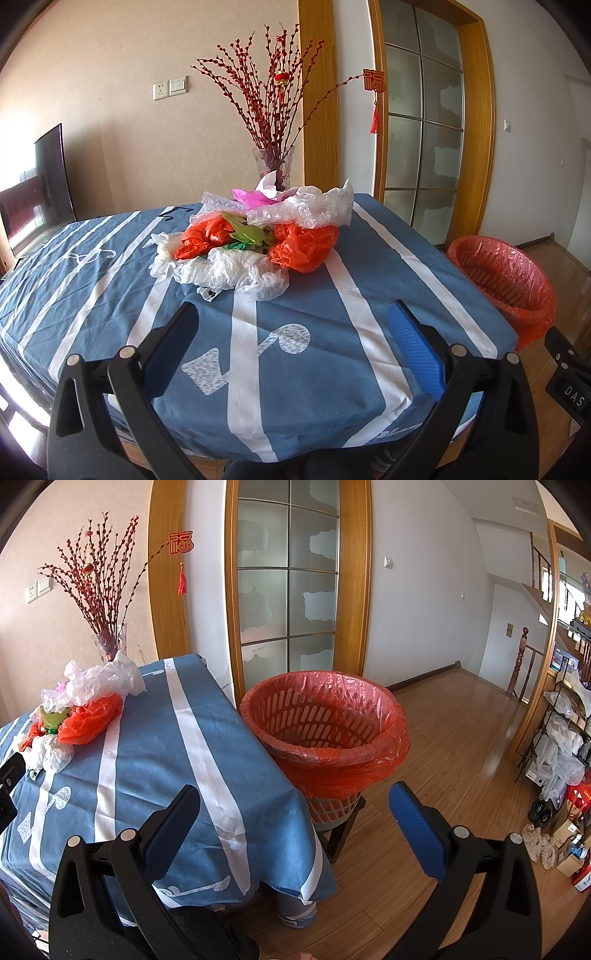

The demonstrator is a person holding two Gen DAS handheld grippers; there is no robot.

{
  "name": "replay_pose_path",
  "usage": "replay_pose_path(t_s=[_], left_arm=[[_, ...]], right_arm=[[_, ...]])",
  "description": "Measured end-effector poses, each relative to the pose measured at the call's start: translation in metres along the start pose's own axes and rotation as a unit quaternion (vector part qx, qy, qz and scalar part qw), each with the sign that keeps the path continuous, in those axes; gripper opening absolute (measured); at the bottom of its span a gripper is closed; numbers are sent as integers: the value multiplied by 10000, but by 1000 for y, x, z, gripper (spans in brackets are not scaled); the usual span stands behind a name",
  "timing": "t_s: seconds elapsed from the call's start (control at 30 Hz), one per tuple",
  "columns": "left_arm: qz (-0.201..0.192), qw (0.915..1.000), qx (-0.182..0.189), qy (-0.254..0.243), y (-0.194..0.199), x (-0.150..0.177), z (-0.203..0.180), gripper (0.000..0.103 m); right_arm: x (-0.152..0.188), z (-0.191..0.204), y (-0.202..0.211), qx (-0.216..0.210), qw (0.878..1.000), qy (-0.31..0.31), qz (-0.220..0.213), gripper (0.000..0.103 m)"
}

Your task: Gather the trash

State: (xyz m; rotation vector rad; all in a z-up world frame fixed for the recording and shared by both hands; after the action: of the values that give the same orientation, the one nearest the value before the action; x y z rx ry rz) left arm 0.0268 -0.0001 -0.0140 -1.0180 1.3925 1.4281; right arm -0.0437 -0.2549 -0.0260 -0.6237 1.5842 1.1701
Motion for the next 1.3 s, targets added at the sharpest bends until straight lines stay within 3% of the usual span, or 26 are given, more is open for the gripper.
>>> replay_pose_path(t_s=[1.3], left_arm=[[29, 10000, -8, -4, 0, 4, -5, 99]], right_arm=[[-2, -1, 0, -8, 10000, -2, 10, 101]])
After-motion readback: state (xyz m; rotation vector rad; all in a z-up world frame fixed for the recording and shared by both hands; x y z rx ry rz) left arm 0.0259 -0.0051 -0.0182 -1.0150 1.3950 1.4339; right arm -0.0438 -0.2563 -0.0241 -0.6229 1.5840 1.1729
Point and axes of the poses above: each gripper's, at about its wrist camera, not at the fingertips, and y roughly against the way its jaws point, z to its left, x to its underside, the point moved 3 cm from there along -y, roughly the way its jaws point, and after that the axes turned 11 degrees about -z, right-handed, at the moved point
